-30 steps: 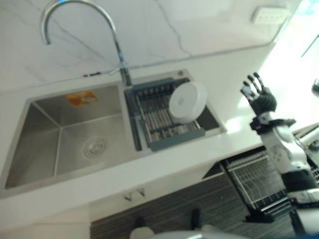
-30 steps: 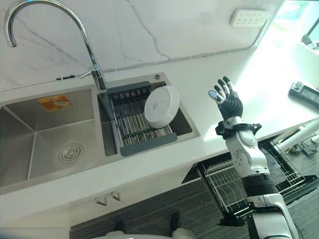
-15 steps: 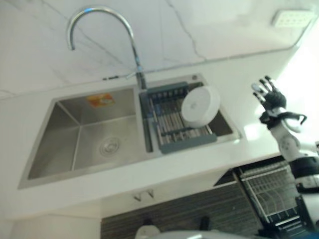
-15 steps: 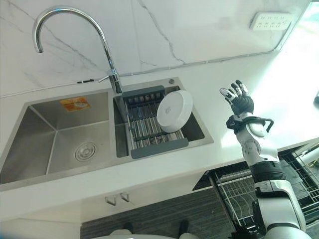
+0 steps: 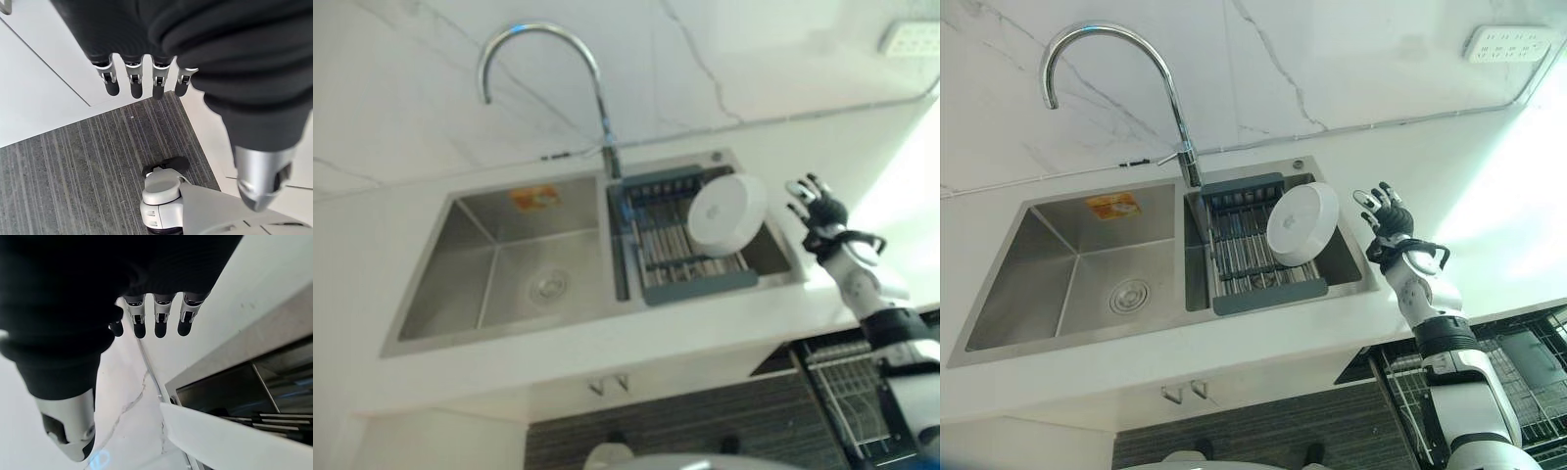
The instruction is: Place the dishes in the dishwasher.
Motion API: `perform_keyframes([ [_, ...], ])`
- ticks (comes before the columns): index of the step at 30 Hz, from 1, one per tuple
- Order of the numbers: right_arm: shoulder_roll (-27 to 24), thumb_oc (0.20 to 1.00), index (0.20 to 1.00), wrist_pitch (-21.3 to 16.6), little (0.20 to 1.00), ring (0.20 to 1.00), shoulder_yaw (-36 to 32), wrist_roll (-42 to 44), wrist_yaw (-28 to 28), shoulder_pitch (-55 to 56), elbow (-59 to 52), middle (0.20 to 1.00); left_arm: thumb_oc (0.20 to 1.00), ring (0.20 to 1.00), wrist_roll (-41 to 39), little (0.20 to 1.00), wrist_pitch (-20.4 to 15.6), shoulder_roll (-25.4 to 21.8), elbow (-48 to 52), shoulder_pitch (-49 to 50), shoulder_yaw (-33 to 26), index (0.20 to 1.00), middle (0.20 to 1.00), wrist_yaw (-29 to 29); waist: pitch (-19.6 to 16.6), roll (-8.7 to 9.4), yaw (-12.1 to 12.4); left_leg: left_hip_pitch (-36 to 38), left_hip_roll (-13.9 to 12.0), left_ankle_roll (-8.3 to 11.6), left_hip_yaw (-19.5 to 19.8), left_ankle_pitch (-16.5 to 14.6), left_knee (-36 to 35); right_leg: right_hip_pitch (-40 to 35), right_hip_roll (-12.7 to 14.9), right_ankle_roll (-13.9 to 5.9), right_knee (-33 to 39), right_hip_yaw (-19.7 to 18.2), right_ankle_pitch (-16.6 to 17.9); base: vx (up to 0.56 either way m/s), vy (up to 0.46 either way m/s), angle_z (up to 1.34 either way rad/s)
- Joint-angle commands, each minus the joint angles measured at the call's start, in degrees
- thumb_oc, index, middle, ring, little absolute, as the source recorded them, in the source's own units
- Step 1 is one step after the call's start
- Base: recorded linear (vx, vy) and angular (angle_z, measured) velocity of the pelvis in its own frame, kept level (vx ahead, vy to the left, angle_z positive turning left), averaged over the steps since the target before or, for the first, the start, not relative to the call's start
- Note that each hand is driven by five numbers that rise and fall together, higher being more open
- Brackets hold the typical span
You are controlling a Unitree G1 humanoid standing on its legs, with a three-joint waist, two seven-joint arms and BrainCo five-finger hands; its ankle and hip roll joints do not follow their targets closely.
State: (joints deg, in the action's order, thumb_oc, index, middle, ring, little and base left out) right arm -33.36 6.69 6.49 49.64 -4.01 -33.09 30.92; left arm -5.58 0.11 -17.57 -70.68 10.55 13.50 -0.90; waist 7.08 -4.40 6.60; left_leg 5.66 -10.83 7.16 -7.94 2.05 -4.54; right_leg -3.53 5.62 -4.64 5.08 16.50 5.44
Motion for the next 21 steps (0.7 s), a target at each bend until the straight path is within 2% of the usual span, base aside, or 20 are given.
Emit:
perform_keyframes([
  [1,0.6,1.000,1.000,-2.9,1.000,1.000,1.3,0.3,0.1,-5.6,-3.0,1.000,1.000,1.000,1.6,1.000,-0.7,-3.0,-2.9,-3.0,2.5,1.000,1.000,-0.1,0.2,3.91,1.2,-6.8,-1.1,0.81,3.1,4.6,-0.5,-3.8,5.0,-3.19,-0.1,-0.7,-3.6,-0.05,-0.009,0.08],
  [15,4.4,1.000,1.000,-4.1,1.000,1.000,3.0,1.5,-2.1,-5.0,-1.8,1.000,1.000,1.000,1.8,1.000,1.5,-3.1,-3.5,-4.0,2.4,1.000,1.000,-1.2,0.7,3.99,1.7,-7.8,-1.1,0.78,3.3,5.1,-0.5,-3.1,5.1,-3.34,-0.1,-0.7,-3.2,-0.01,-0.003,0.03],
  [21,4.9,1.000,1.000,-5.4,1.000,1.000,3.0,1.4,-3.7,-5.4,-0.4,1.000,1.000,1.000,1.8,1.000,1.3,-3.0,-3.7,-4.0,2.2,1.000,1.000,-1.3,1.0,3.63,1.8,-8.3,-0.8,0.74,3.4,5.2,-0.5,-2.6,5.3,-3.40,-0.1,-0.8,-2.9,-0.03,0.019,0.02],
])
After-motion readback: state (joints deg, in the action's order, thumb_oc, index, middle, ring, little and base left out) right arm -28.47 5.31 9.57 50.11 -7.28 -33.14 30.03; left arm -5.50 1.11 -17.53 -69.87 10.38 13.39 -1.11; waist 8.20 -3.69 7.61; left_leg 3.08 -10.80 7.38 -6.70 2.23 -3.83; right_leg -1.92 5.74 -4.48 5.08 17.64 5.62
